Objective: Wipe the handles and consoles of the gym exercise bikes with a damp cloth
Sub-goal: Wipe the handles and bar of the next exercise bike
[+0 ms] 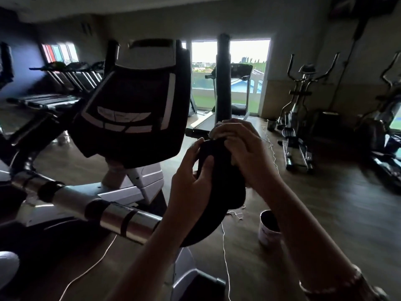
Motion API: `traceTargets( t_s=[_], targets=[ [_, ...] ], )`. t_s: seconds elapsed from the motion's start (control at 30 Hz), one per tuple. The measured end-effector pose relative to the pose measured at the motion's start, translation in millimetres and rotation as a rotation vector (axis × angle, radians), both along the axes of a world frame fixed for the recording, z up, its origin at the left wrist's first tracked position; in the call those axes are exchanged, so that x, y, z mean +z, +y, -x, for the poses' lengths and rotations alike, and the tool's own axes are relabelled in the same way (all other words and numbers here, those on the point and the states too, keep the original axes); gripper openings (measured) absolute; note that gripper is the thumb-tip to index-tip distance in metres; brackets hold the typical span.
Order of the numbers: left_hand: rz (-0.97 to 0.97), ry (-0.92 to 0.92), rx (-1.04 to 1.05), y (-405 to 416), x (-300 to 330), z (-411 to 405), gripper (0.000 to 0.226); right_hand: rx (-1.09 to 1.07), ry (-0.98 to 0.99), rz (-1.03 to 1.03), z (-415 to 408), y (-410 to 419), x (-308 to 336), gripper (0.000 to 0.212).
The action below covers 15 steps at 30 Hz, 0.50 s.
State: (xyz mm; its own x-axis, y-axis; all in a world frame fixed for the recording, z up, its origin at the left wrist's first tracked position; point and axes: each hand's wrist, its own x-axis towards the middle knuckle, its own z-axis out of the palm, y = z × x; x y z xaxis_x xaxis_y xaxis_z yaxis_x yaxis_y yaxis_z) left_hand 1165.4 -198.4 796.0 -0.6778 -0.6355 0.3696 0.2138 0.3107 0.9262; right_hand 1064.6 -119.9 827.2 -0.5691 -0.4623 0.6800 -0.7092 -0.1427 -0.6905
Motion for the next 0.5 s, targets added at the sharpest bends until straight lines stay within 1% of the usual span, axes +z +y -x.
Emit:
traceTargets(
  t_s=[0.07, 0.13, 0.17, 0.2, 0.27, 0.33, 0.43, 0.5],
  targets=[
    [0.014, -0.025, -0.010, -0.7, -1.4, -4.5, 0.035, -0.070, 0.124, -0.115, -3.8, 2.1, 4.8, 0.032],
    [0.003, -0.054, -0.032, -2.0, -3.1, -9.3, 0.036, -0.209, 0.321, -0.206, -12.7, 8.6, -0.8, 0.037],
    [-0.011, -0.061, -0.054, -2.0, -3.2, -11.8, 0.038, -0.262, 0.408, -0.229, -15.8, 10.7, -4.5, 0.039],
    [-0.027, -0.065, -0.074, -1.9, -3.0, -14.0, 0.043, -0.282, 0.448, -0.251, -16.2, 11.0, -5.6, 0.040],
    [-0.059, -0.083, -0.107, -2.4, -2.8, -18.2, 0.053, -0.241, 0.404, -0.308, -12.3, 5.7, 4.5, 0.041],
    [-0.027, -0.114, -0.134, -4.5, -3.3, -22.5, 0.051, -0.249, 0.404, -0.418, -7.9, -3.2, 20.0, 0.040],
    [0.070, -0.154, -0.151, -7.8, -5.0, -30.7, 0.048, -0.279, 0.473, -0.568, -11.7, -8.8, 32.2, 0.044],
    [0.118, -0.166, -0.167, -9.2, -6.2, -35.2, 0.049, -0.337, 0.555, -0.638, -19.3, -5.0, 27.7, 0.053]
  ],
)
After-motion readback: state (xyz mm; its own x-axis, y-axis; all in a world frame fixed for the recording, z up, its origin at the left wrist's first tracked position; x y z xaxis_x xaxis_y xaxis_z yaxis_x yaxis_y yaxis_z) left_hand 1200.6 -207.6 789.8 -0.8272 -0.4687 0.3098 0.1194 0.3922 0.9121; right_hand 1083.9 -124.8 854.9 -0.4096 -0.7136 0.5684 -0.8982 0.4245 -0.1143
